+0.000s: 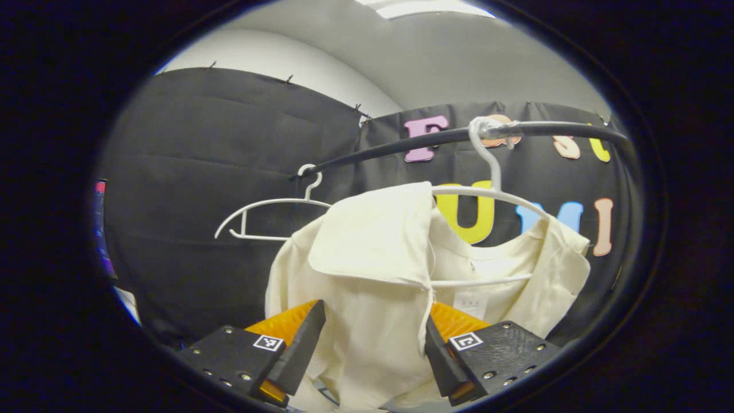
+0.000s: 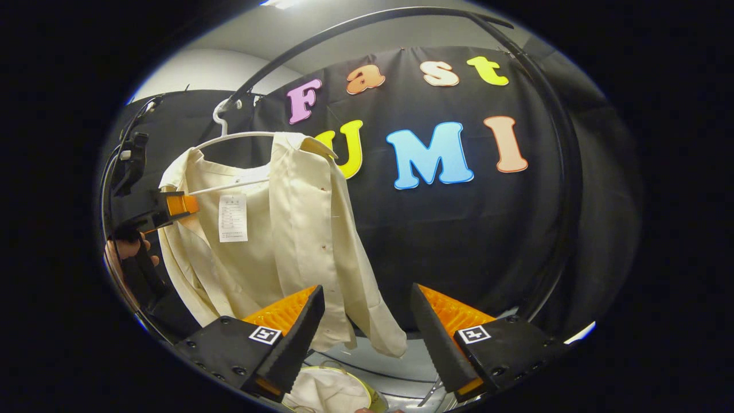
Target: Grasp the clothes on the hanger with both hands and then place them into the laundry hamper below.
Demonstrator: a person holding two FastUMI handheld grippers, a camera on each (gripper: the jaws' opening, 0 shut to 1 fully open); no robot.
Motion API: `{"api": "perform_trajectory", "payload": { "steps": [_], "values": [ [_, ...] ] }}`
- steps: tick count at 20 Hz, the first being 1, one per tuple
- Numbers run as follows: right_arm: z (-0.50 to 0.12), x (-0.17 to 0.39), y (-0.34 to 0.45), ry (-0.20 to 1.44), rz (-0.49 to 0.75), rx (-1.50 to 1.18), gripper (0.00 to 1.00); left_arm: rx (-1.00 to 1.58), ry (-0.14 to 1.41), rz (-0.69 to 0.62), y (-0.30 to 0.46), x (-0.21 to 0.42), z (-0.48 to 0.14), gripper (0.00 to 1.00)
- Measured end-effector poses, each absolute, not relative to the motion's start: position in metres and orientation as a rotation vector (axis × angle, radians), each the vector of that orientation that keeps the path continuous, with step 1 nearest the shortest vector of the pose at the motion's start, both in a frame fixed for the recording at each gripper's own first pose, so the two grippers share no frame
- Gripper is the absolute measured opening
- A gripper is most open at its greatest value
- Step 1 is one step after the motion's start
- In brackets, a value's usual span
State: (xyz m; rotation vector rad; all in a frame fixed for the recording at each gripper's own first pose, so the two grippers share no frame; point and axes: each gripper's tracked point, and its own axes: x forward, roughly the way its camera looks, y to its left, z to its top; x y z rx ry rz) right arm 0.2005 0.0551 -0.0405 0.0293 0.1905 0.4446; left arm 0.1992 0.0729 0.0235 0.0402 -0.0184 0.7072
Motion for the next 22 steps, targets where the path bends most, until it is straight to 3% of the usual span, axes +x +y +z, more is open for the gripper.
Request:
{"api": "perform_trajectory", "payload": {
  "steps": [6, 9, 11, 12, 13, 15, 20, 21, 22],
  "values": [
    [-0.051, 0.21, 0.07, 0.235, 0.515, 0.041, 0.98, 0.082, -0.046, 0.773, 0.088, 0.204, 0.028, 0.88],
    [-0.046, 0.21, 0.07, 0.215, 0.528, 0.022, 0.98, 0.097, -0.04, 0.754, 0.09, 0.208, 0.029, 0.73],
    [-0.042, 0.21, 0.072, 0.197, 0.535, 0.025, 0.98, 0.109, -0.055, 0.737, 0.095, 0.206, 0.033, 0.46],
    [-0.041, 0.21, 0.075, 0.198, 0.545, 0.03, 0.98, 0.104, -0.07, 0.728, 0.097, 0.203, 0.035, 0.38],
    [-0.041, 0.209, 0.08, 0.203, 0.558, 0.034, 0.98, 0.092, -0.074, 0.716, 0.098, 0.201, 0.035, 0.17],
    [-0.036, 0.21, 0.093, 0.2, 0.591, 0.042, 0.98, 0.058, -0.072, 0.665, 0.097, 0.2, 0.035, 0.05],
    [-0.005, 0.197, 0.159, 0.156, 0.751, 0.064, 0.98, -0.046, -0.077, 0.585, 0.095, 0.197, 0.034, 0.0],
    [0.002, 0.195, 0.169, 0.132, 0.764, 0.066, 0.93, -0.043, -0.078, 0.584, 0.096, 0.194, 0.035, 0.01],
    [0.009, 0.196, 0.177, 0.111, 0.769, 0.067, 0.98, -0.032, -0.077, 0.586, 0.096, 0.192, 0.037, 0.0]
  ]
}}
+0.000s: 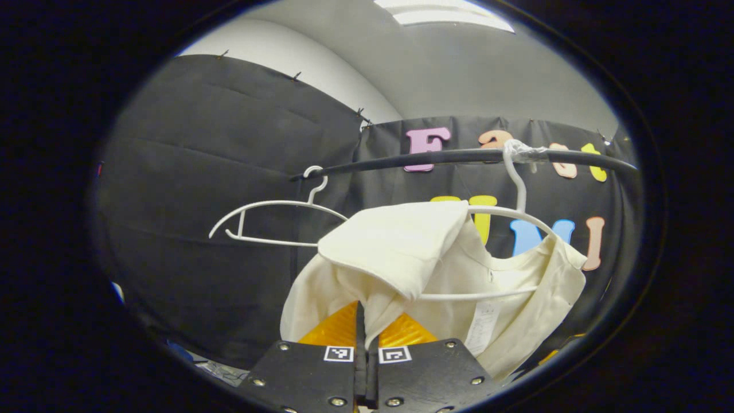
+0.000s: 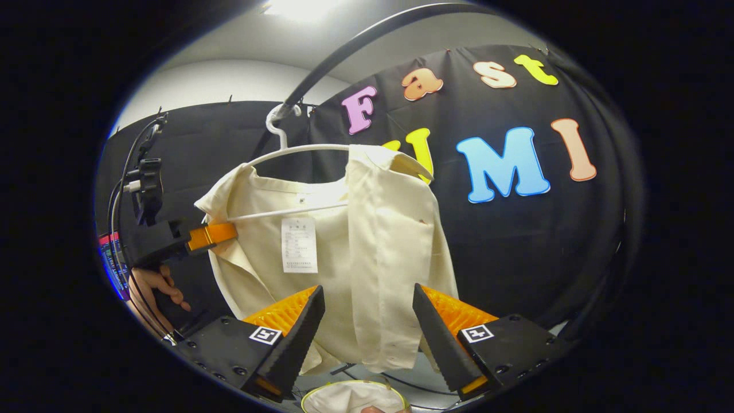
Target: Grasp the clothes on the hanger with both hands and then place them into the laundry hamper below.
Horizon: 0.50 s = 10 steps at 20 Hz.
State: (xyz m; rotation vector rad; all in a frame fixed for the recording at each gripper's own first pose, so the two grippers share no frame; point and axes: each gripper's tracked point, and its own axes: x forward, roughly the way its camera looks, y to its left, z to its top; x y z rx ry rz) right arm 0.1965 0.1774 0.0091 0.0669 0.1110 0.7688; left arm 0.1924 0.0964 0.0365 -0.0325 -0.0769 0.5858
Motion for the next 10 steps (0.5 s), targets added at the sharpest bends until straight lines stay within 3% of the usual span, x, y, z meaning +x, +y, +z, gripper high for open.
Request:
{"api": "perform_trajectory", "payload": {
  "steps": [10],
  "values": [
    [0.021, 0.26, 0.223, 0.128, 0.655, 0.088, 0.98, -0.018, -0.071, 0.601, 0.092, 0.189, 0.035, 0.01]
  ]
}}
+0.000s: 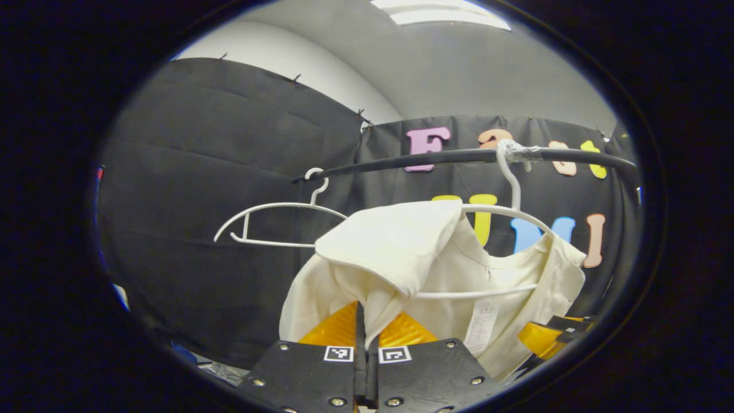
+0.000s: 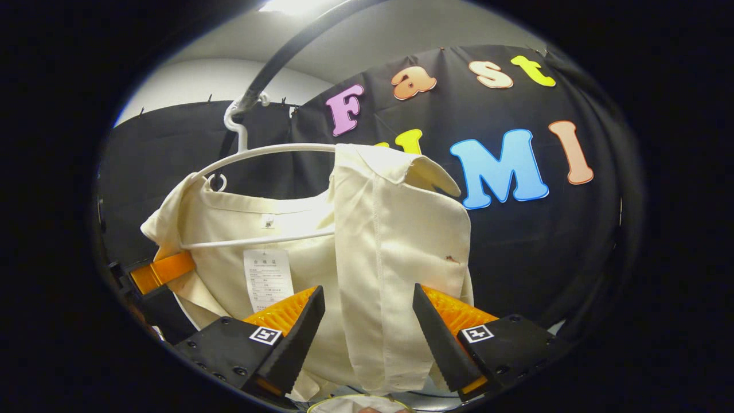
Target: Grasp the clothes on the hanger with both hands and then place them into the laundry hamper below.
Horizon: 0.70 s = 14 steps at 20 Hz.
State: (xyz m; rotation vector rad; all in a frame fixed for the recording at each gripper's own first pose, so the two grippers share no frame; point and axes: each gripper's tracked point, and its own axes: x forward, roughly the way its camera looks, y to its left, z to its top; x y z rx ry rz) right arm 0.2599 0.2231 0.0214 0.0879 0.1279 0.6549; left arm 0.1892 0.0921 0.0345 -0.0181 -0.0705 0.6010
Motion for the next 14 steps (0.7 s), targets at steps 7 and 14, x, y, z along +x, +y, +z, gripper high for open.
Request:
{"api": "perform_trajectory", "payload": {
  "steps": [7, 14],
  "values": [
    [0.021, 0.281, 0.241, 0.099, 0.621, 0.046, 0.98, -0.036, -0.068, 0.613, 0.088, 0.188, 0.031, 0.0],
    [0.029, 0.312, 0.237, 0.053, 0.573, 0.041, 0.93, -0.05, -0.072, 0.624, 0.084, 0.182, 0.033, 0.01]
  ]
}}
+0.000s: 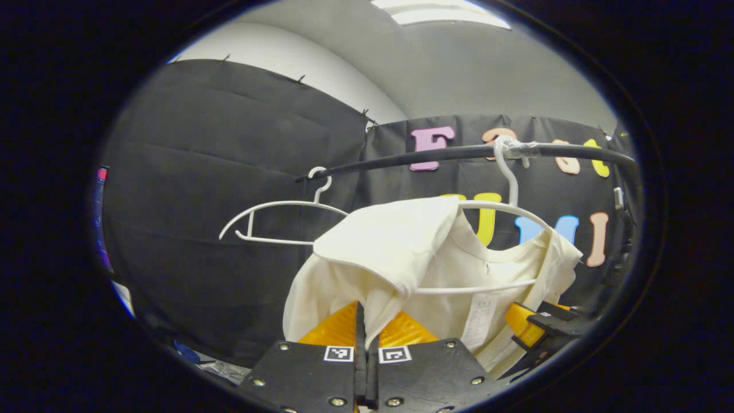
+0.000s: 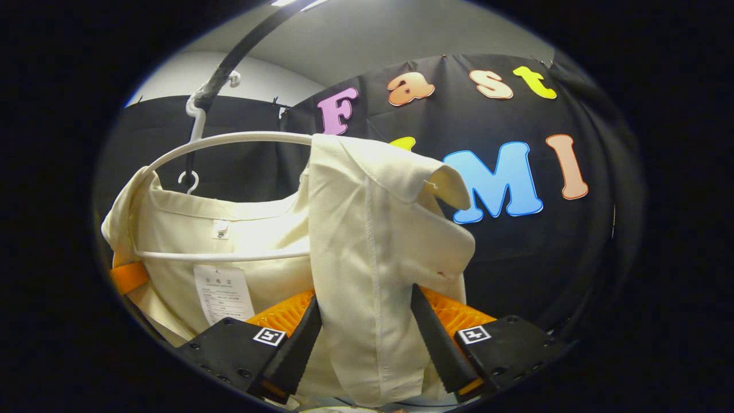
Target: Grasp the clothes on the hanger with both hands and then place them into the laundry hamper below.
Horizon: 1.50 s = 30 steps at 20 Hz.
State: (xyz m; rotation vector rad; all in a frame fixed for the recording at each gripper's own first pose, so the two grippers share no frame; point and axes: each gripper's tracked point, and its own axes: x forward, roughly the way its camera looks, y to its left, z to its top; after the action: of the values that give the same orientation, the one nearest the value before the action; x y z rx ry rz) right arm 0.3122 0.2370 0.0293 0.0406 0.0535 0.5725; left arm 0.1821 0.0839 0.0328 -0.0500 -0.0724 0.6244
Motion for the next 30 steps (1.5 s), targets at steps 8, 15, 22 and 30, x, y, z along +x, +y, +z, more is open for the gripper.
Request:
{"api": "perform_trajectory", "payload": {
  "steps": [8, 15, 22, 30],
  "values": [
    [0.03, 0.332, 0.231, 0.06, 0.67, 0.133, 0.09, -0.084, -0.08, 0.623, 0.078, 0.178, 0.031, 0.01],
    [0.053, 0.331, 0.206, -0.059, 0.634, 0.092, 0.01, -0.136, -0.068, 0.561, 0.069, 0.169, 0.031, 0.0],
    [0.074, 0.349, 0.183, -0.107, 0.574, 0.089, 0.01, -0.104, -0.096, 0.561, 0.089, 0.141, 0.051, 0.01],
    [0.088, 0.36, 0.17, -0.148, 0.536, 0.084, 0.01, -0.073, -0.117, 0.613, 0.128, 0.12, 0.062, 0.01]
  ]
}}
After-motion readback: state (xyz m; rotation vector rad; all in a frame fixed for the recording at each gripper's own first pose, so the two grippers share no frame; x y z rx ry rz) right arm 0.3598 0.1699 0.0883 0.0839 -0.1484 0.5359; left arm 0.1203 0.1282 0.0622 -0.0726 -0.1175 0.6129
